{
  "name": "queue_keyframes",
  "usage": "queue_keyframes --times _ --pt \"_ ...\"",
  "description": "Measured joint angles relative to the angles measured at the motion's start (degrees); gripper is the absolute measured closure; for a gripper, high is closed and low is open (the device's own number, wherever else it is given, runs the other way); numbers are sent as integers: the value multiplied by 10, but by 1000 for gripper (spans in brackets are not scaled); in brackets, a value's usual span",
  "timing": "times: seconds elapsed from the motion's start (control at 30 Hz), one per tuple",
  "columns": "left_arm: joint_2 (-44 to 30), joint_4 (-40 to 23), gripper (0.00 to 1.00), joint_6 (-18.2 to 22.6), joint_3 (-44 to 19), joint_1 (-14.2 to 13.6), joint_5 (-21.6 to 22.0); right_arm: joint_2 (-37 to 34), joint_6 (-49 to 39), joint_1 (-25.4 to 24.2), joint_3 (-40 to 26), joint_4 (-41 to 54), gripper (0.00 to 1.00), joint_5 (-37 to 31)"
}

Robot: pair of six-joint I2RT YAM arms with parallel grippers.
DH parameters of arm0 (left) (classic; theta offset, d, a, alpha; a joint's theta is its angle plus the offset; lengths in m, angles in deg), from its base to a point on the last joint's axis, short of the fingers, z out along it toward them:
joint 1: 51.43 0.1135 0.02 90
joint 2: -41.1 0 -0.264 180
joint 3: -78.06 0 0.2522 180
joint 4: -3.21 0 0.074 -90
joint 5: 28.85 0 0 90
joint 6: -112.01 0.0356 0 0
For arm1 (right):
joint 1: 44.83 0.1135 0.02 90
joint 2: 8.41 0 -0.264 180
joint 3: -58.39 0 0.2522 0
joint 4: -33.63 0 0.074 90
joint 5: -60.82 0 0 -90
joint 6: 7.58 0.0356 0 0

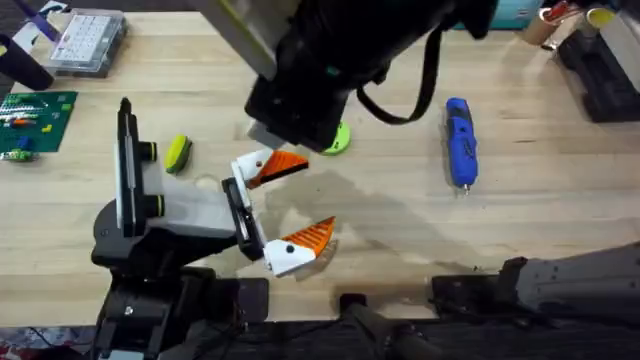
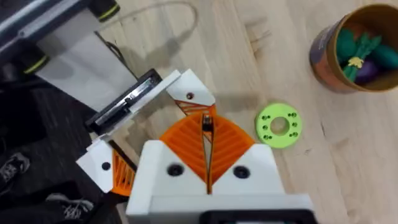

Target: Pick up the gripper from the table and insert it into the empty holder that is missing its gripper. Then pick up a screw, insert it into the mounting hole, and use the screwdriver to tighten it. Finally, clean up the table by picking up the vegetable and placing it into the bucket.

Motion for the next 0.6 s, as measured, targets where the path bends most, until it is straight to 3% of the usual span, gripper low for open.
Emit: queue_keyframes --times 0.6 --pt "0 0 9 0 0 0 0 -25 -43 29 0 -16 994 0"
